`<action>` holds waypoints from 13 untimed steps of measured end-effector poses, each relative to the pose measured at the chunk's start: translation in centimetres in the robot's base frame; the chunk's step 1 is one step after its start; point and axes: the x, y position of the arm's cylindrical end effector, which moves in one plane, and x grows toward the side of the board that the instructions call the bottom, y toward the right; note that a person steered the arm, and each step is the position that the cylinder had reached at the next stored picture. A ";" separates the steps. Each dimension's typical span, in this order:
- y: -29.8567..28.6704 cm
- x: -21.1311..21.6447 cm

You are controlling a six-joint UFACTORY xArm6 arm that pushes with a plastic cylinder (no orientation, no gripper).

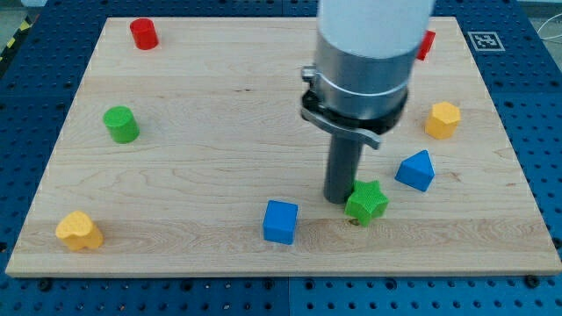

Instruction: Slide the green star right a bit

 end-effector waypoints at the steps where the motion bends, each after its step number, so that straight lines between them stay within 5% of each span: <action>1: 3.8 0.8; 3: 10.3 2.5; 6: 4.6 3.8; 9: 5.4 7.9; 13: 13.9 6.9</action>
